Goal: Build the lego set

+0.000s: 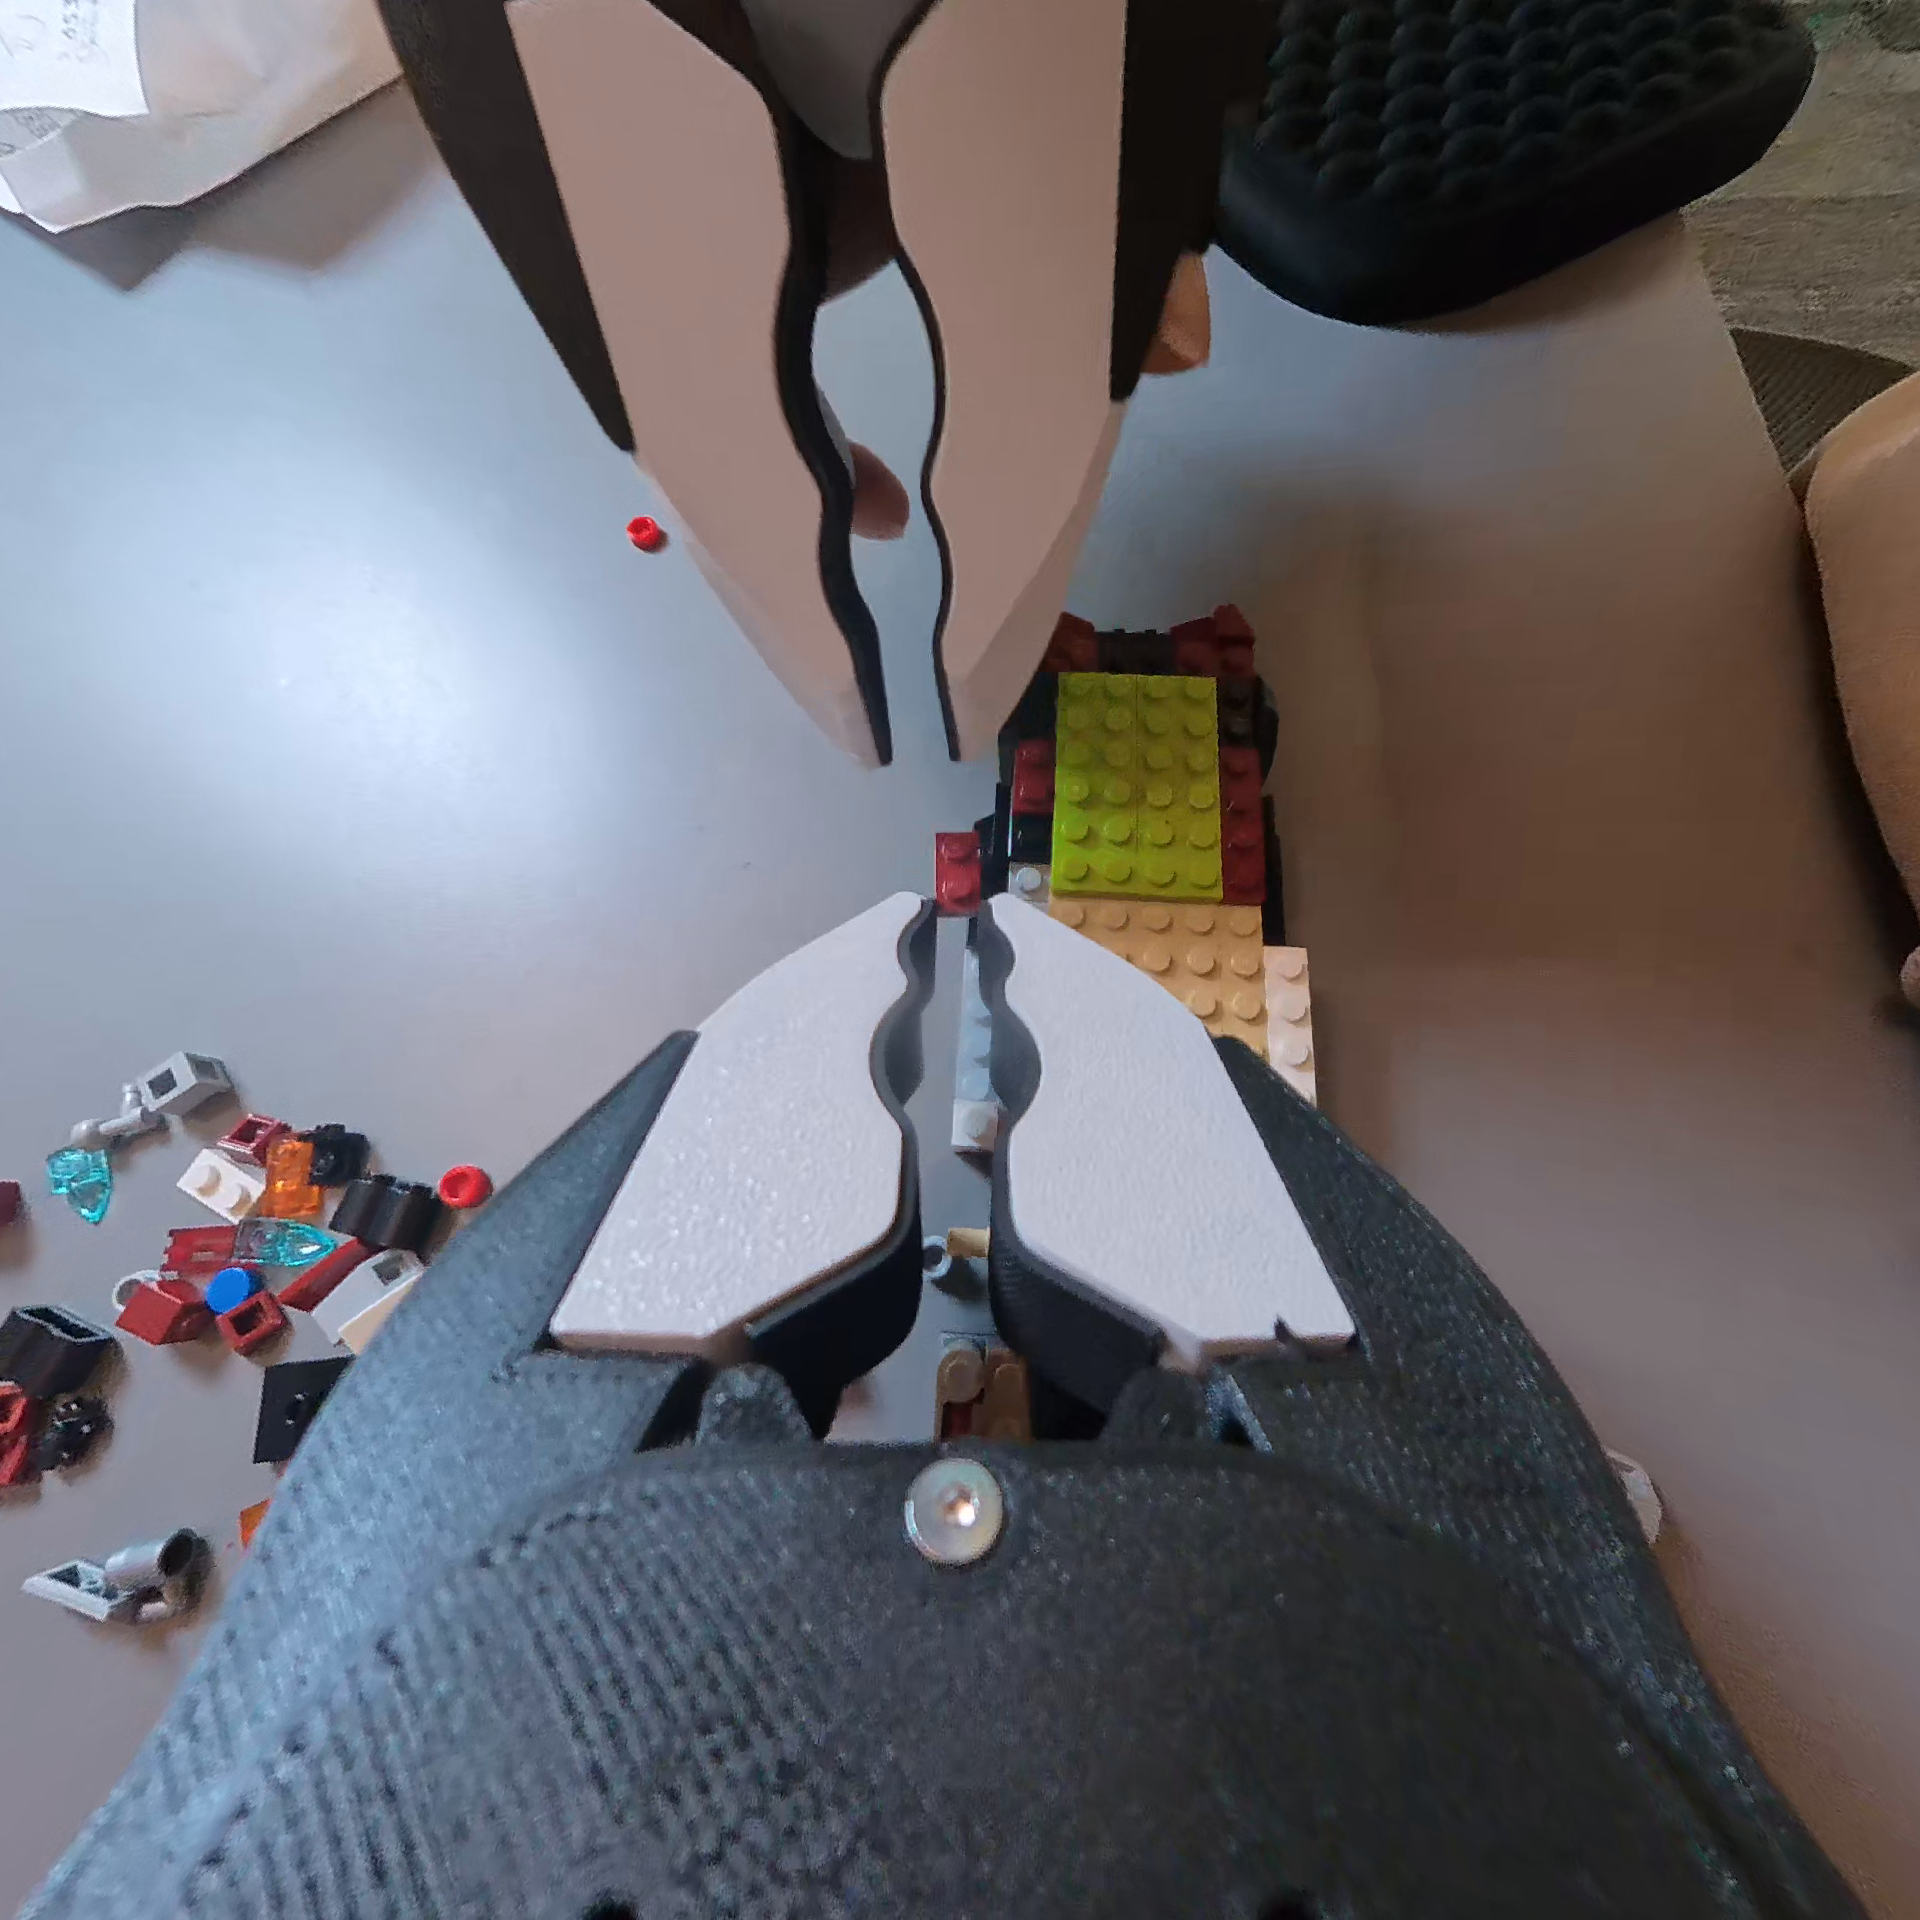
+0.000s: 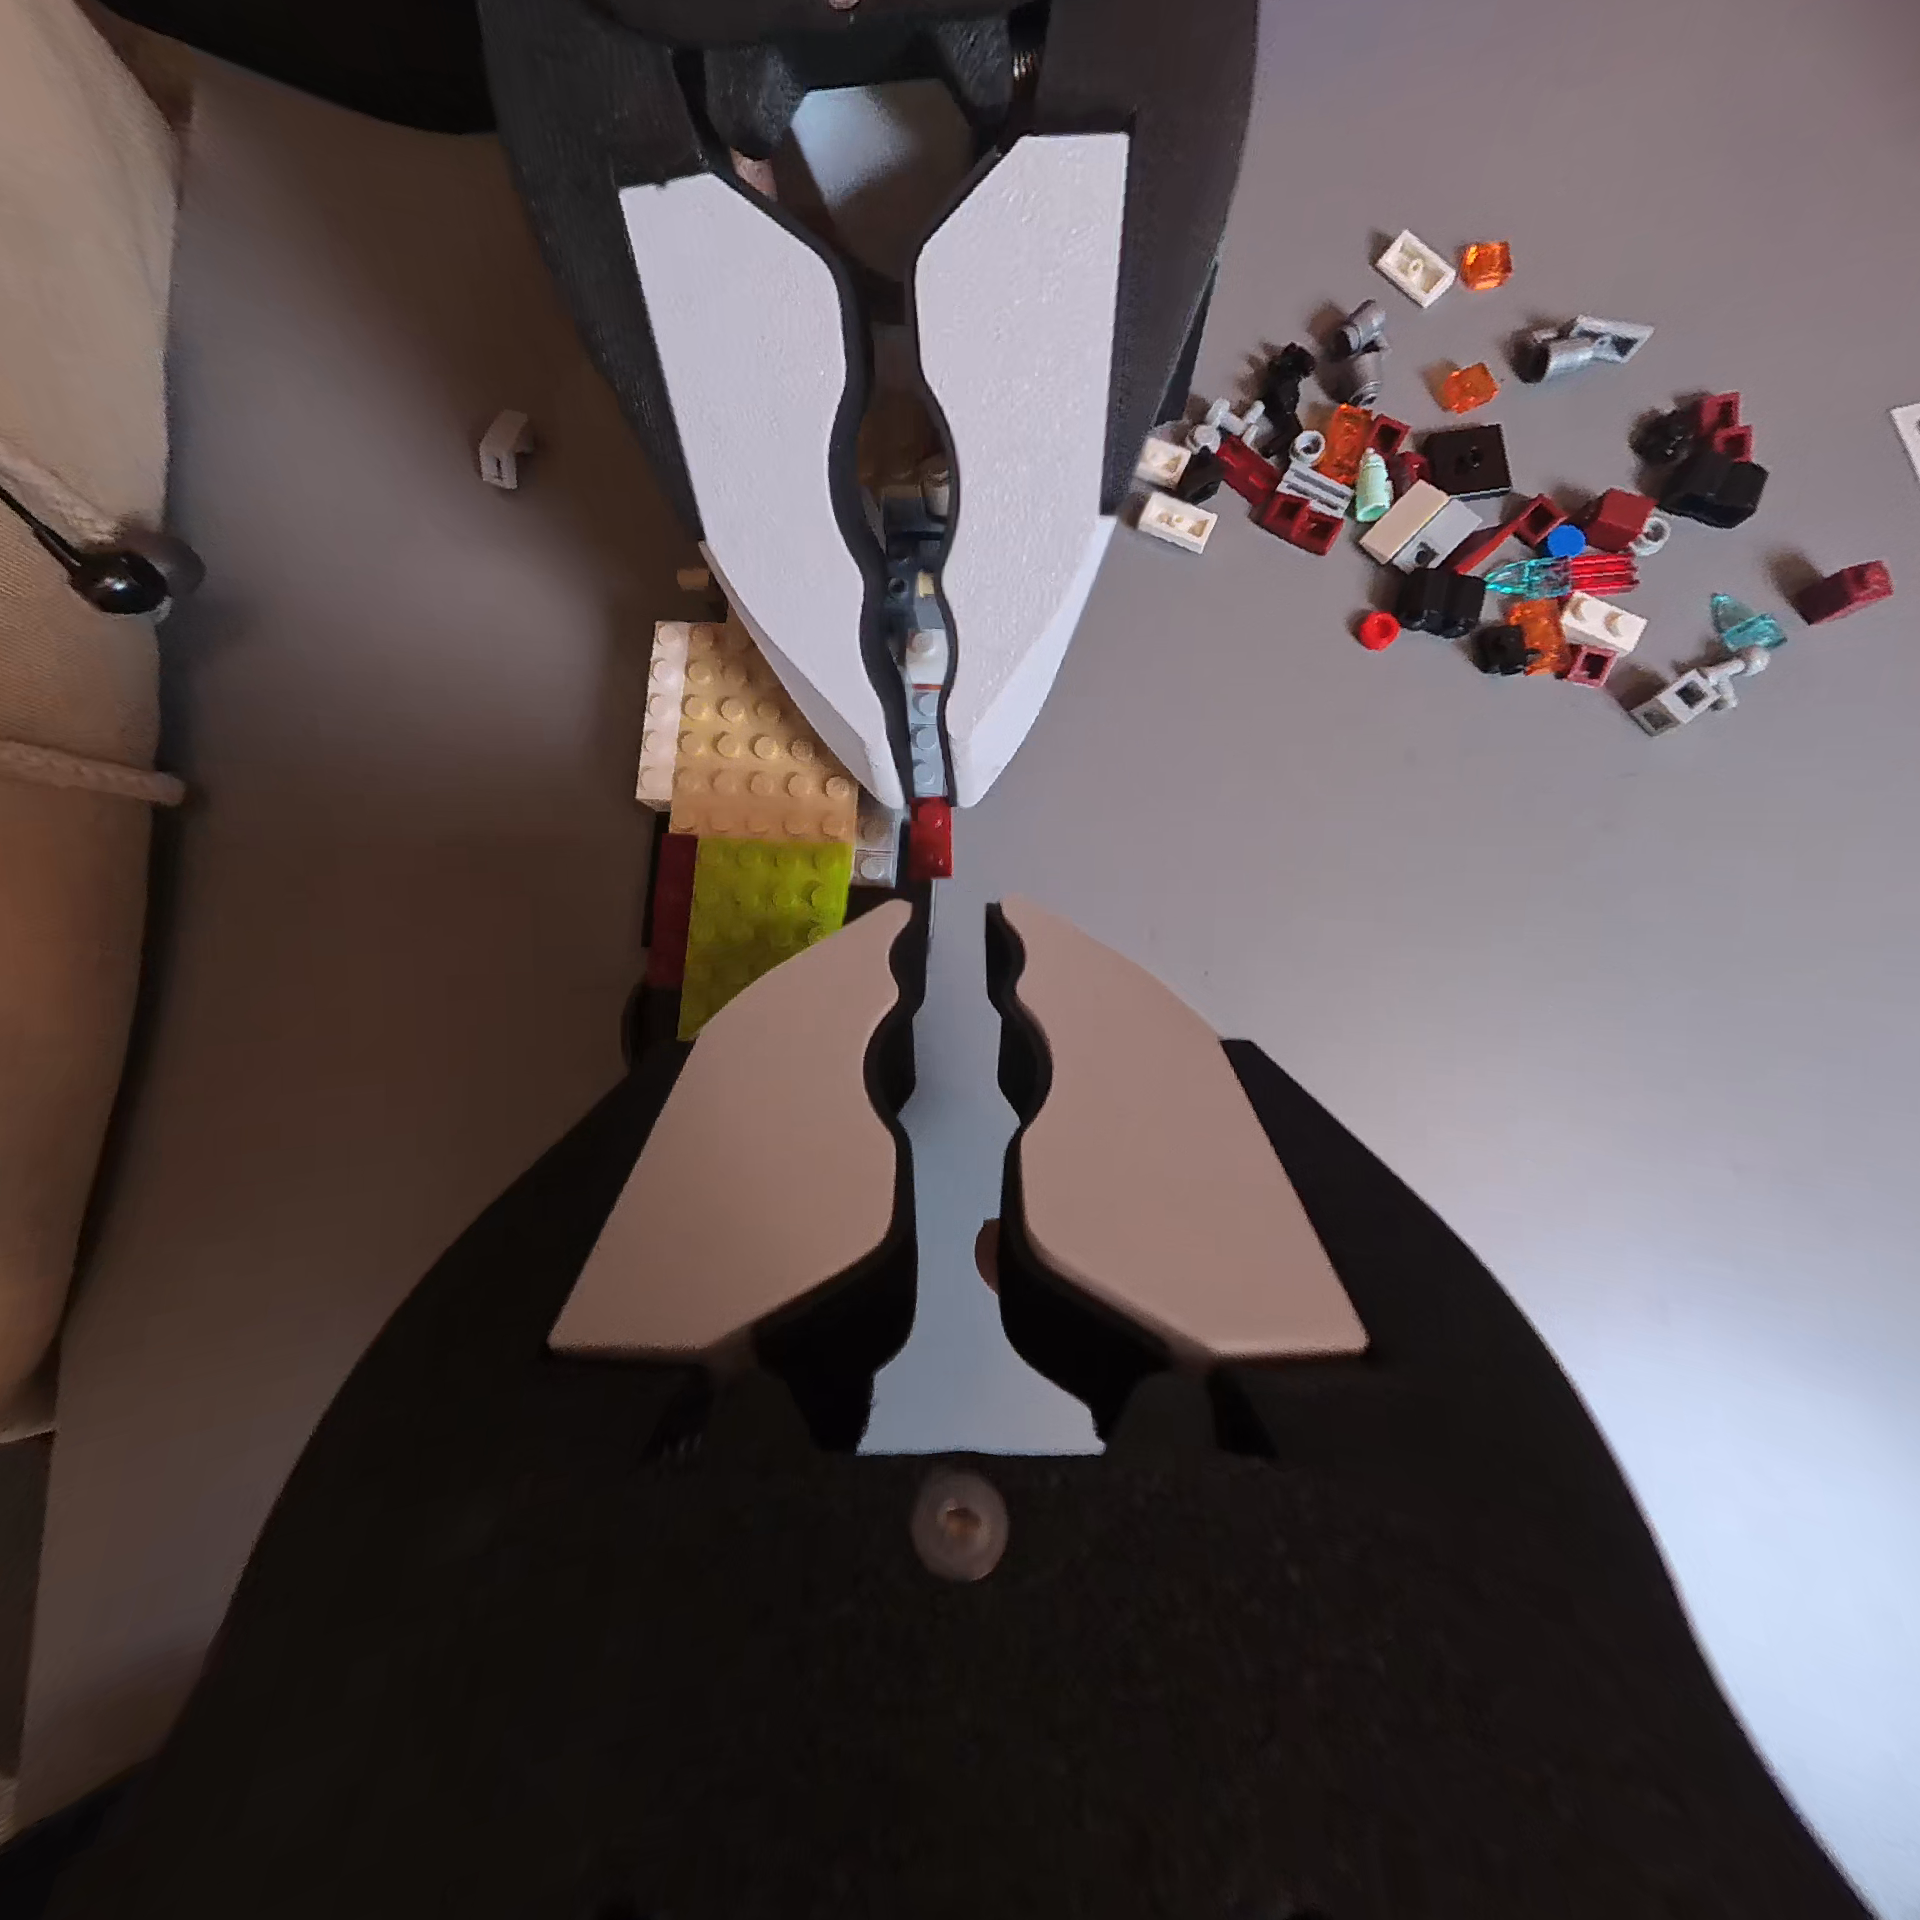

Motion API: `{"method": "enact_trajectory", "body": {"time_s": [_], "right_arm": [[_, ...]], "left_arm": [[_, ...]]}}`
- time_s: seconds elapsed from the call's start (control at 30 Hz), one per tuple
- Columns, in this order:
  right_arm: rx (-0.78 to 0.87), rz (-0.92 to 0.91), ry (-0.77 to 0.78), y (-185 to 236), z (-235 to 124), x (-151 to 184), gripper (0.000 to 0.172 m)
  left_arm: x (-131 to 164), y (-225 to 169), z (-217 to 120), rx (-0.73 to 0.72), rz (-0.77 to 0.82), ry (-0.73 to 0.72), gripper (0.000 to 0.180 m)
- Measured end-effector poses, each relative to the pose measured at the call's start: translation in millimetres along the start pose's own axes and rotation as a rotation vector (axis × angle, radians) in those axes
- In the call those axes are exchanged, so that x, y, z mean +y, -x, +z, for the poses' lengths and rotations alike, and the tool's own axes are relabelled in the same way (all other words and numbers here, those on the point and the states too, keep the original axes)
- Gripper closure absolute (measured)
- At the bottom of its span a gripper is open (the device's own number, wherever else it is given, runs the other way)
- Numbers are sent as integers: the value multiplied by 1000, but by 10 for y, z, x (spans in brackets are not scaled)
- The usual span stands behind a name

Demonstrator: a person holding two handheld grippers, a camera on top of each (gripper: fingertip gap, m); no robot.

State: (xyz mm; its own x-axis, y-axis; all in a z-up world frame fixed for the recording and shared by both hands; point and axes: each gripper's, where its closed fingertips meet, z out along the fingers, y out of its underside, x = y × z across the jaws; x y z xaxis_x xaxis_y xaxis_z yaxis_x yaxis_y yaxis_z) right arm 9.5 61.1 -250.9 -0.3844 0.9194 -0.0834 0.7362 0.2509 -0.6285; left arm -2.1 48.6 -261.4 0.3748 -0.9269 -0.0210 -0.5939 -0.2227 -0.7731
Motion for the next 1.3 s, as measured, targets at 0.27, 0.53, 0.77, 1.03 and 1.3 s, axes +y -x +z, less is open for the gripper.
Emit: {"method": "enact_trajectory", "body": {"time_s": [0.27,0.53,0.77,1.03,1.3], "right_arm": [[-194,83,4,71,85,-64,166],[-232,70,49,159,191,7,167],[-237,62,86,187,186,32,169],[-209,64,57,227,193,68,168],[-184,64,-13,241,186,72,169]], "left_arm": [[-1,-76,56,76,-1,40,173],[-9,-140,92,122,-7,39,173],[-19,-154,105,144,-17,44,173],[-6,-181,103,154,-18,52,175],[2,-386,103,187,-16,101,135]]}}
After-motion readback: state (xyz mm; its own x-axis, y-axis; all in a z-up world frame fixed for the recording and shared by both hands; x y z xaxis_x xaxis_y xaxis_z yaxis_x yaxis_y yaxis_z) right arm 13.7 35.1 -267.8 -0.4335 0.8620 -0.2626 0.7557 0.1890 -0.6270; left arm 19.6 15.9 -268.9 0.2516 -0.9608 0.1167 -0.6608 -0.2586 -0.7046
